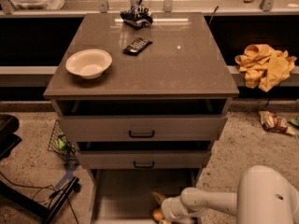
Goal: Pick orange from bottom drawer and place on counter
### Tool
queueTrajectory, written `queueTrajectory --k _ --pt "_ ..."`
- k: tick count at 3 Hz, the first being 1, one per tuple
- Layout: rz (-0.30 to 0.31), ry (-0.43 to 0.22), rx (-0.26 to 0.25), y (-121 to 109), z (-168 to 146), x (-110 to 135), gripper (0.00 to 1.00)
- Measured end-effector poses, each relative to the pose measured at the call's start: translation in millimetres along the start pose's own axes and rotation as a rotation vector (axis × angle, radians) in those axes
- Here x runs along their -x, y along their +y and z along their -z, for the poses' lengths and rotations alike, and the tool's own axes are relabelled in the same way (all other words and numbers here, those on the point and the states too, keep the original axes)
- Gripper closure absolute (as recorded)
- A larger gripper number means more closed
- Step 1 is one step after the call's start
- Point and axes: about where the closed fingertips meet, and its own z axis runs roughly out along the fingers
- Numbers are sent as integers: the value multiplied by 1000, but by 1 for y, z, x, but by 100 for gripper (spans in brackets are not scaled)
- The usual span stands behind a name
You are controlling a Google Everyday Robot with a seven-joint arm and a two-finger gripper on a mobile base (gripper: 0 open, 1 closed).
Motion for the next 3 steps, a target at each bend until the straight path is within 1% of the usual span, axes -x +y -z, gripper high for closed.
queueTrajectory --k 1,2,3 --pt "-1 18 34 7 -16 -9 15" --pt "6 45 48 11 -27 -12 39" --pt "6 43 48 12 -28 -11 62"
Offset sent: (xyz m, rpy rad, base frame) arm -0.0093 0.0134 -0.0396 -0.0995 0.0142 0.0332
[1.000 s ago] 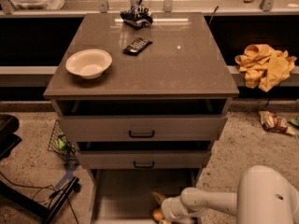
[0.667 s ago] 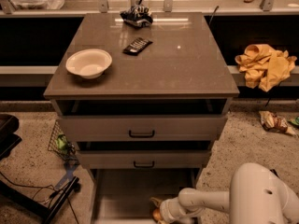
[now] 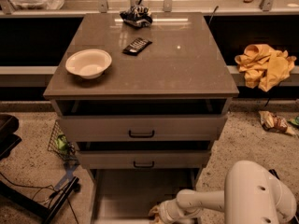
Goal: Pick orange from bottom drawer and place on counter
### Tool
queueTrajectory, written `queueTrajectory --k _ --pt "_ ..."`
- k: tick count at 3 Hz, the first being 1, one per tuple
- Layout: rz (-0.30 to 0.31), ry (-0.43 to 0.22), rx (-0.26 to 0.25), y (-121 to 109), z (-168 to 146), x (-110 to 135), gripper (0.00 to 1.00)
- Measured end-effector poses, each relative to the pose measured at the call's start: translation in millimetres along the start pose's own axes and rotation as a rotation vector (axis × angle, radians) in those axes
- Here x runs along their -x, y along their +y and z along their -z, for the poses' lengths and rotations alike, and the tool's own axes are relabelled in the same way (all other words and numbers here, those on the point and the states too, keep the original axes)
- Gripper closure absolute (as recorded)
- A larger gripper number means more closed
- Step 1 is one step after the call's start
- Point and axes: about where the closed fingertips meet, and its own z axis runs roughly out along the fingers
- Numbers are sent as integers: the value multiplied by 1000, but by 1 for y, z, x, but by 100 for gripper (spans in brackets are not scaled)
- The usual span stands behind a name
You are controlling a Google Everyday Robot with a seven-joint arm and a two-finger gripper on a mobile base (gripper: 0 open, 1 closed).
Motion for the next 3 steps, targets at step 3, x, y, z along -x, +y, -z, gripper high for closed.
queueTrajectory --k 3 --pt "-1 -5 8 4 -4 2 60"
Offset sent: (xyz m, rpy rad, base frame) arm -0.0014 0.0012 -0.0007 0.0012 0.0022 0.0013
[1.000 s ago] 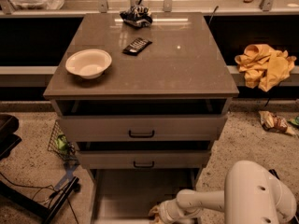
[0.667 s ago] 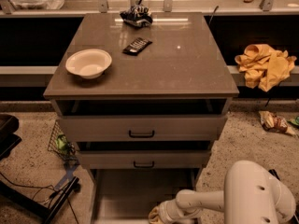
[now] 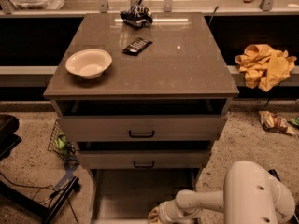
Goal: Pick orange from bottom drawer and place on counter
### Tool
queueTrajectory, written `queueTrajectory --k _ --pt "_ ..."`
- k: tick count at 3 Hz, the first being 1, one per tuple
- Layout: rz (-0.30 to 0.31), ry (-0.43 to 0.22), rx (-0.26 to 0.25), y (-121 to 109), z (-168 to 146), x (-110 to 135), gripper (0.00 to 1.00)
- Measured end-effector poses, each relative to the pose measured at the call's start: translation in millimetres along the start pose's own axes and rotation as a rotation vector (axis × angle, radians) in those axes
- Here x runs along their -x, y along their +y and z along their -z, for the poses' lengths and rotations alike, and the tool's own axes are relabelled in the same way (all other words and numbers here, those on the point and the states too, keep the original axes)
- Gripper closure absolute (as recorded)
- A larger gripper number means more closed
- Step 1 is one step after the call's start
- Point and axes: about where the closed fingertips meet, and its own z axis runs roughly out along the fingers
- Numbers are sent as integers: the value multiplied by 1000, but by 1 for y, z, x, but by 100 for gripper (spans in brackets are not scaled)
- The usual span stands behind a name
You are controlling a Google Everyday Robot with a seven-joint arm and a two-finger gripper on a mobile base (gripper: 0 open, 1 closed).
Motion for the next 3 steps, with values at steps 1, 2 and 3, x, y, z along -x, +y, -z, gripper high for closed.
queueTrajectory --k 1,2,3 --pt "-1 -2 4 2 -2 1 30" --pt "-1 -4 6 3 -3 2 6" --pt "-1 -5 8 4 -4 2 0"
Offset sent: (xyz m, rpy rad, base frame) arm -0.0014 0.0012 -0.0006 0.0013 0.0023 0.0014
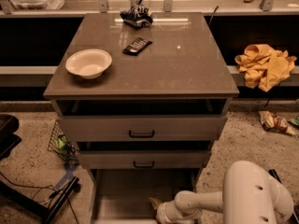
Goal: Pick orange from bottom drawer and place on counter
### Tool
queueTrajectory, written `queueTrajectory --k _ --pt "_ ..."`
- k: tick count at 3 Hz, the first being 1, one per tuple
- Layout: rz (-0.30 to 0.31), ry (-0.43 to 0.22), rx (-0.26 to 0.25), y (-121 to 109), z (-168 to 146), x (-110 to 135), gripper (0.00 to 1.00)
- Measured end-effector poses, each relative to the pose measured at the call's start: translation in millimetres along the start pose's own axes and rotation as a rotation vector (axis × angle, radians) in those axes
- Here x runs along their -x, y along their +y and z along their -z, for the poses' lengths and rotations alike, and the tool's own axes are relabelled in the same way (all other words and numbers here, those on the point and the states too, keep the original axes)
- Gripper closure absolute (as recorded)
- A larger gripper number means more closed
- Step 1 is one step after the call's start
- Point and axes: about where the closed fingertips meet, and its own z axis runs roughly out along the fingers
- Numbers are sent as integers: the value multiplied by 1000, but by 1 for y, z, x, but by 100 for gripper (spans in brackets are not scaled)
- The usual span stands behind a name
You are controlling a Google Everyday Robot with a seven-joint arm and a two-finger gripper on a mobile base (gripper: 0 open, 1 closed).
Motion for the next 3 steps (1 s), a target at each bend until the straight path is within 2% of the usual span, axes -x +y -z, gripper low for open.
queueTrajectory --k 1,2,3 --pt "-13 16 -2 -1 2 0 0" --pt "-38 49 -15 -12 17 -6 0" --pt "-52 110 -2 -23 33 -19 0"
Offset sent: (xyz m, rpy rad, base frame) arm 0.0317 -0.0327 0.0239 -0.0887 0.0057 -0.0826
